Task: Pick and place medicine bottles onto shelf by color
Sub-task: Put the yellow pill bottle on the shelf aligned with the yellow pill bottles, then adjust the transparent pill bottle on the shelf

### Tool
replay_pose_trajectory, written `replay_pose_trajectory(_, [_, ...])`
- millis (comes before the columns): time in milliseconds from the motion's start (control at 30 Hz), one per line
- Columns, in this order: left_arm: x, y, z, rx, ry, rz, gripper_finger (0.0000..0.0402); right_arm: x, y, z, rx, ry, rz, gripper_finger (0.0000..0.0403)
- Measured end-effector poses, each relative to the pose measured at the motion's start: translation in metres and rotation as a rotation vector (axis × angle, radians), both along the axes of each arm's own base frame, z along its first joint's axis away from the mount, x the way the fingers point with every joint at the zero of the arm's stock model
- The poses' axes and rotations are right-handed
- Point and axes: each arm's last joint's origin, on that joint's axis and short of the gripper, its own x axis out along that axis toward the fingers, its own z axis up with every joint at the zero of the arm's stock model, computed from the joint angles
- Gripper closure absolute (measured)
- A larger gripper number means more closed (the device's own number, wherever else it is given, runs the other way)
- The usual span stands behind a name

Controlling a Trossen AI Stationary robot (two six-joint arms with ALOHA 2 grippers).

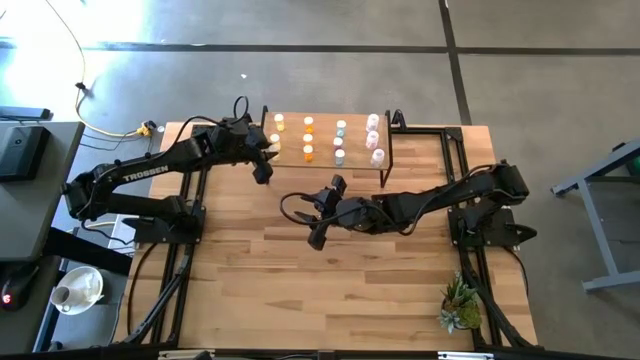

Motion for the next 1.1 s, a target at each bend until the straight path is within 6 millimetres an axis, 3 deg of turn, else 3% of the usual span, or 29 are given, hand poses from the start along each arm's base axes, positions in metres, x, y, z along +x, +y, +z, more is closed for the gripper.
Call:
replay_pose_trajectory(500, [0.001, 0.001, 0.002, 0.015, -0.026, -0.003, 0.0233, 0.0, 0.0, 0.0, 0.0, 0.0, 0.0, 0.0217])
replay_pose_trajectory(1100, [-0.009, -0.01, 0.021, 0.043, -0.135, -0.021, 0.0231, -0.001, 0.0, -0.003, -0.007, 0.036, 0.0, 0.0217])
